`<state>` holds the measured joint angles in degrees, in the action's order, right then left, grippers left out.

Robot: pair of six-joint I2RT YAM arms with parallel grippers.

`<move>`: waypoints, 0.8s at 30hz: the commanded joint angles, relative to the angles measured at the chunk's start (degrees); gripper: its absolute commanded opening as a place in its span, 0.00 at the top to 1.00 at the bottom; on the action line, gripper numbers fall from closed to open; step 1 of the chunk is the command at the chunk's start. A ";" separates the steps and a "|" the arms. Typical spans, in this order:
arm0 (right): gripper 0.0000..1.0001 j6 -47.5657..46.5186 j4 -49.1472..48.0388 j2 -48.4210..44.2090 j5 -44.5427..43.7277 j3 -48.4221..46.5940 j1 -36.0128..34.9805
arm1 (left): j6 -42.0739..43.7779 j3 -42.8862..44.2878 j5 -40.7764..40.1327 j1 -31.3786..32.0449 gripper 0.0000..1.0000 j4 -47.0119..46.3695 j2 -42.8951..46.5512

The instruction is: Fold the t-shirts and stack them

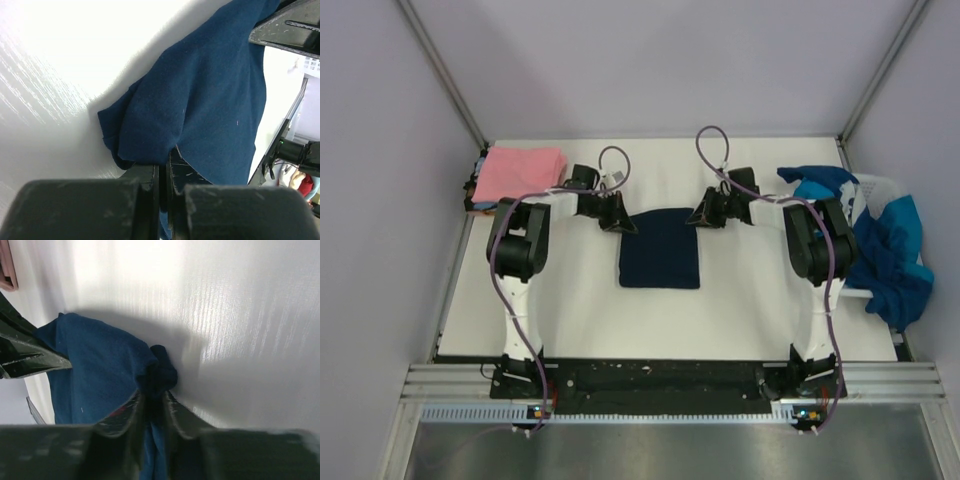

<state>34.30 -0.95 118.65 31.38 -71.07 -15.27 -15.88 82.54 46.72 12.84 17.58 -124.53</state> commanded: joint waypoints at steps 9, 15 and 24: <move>0.01 -14.96 15.09 -16.77 -7.11 -1.10 0.68 | 3.83 -6.78 -5.58 -1.23 1.00 -2.64 13.25; 0.01 -19.62 19.49 -26.71 -12.47 4.52 0.68 | 10.94 -3.89 -10.59 -3.35 1.00 3.23 15.63; 0.01 -22.88 23.10 -32.96 -16.79 8.31 0.59 | 29.31 8.85 -30.78 -4.05 1.00 14.67 15.90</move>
<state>14.06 20.12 88.40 17.02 -63.96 -14.83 3.07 84.95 27.64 8.97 28.86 -111.92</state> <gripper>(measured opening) 0.986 0.026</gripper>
